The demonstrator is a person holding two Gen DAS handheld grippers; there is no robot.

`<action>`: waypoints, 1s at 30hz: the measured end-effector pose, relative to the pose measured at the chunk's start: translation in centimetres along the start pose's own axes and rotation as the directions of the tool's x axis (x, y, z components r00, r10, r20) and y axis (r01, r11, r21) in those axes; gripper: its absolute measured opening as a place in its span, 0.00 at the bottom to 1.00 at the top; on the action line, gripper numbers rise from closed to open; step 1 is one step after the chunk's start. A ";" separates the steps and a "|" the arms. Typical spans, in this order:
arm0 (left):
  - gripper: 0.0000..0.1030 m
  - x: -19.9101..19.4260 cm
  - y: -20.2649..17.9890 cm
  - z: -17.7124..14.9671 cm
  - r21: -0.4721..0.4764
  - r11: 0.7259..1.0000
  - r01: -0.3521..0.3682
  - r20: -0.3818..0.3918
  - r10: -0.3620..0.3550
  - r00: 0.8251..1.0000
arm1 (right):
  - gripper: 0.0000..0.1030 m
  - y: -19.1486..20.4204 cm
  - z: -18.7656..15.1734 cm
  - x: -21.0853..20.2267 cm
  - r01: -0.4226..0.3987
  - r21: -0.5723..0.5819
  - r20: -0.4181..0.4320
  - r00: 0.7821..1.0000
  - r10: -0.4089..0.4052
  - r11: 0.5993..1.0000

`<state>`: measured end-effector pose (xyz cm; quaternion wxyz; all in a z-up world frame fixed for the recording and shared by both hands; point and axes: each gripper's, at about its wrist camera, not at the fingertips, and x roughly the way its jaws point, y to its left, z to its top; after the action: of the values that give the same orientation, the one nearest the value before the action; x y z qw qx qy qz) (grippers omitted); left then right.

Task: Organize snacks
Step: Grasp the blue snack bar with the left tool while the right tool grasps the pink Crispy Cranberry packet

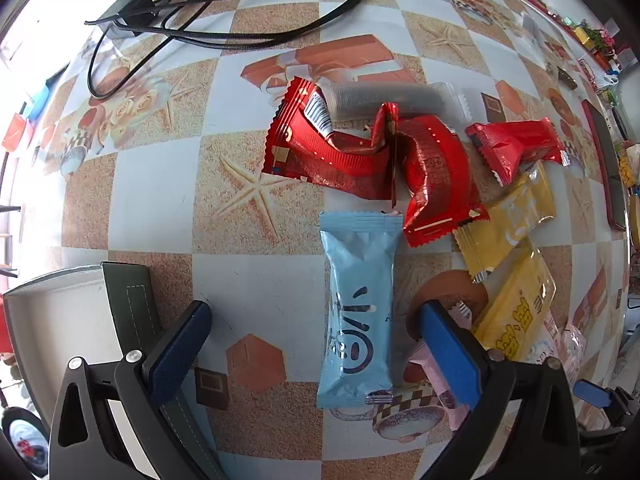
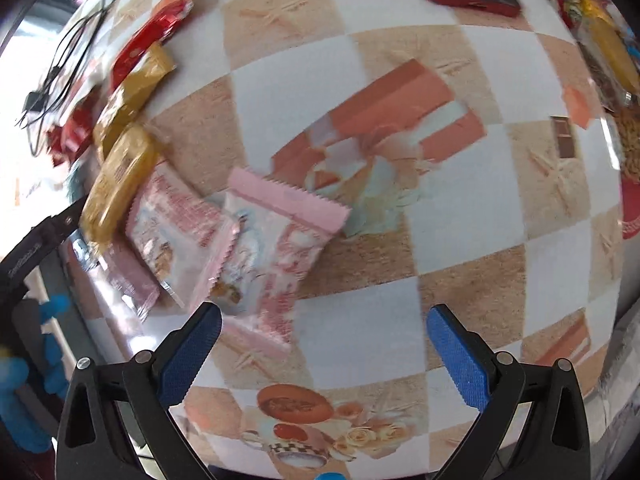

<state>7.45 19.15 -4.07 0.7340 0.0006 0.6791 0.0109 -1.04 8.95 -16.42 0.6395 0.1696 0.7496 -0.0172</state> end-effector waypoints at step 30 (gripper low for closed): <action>0.75 -3.4 -2.6 -5.6 0.066 0.996 0.064 -0.038 -0.062 0.997 | 0.98 -7.8 -4.3 -6.5 0.031 -0.043 0.015 0.999 -0.030 0.999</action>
<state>1.62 16.46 -1.14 0.7214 0.0035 0.6917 -0.0349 -6.43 1.15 -10.85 0.6480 0.1442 0.7478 -0.0121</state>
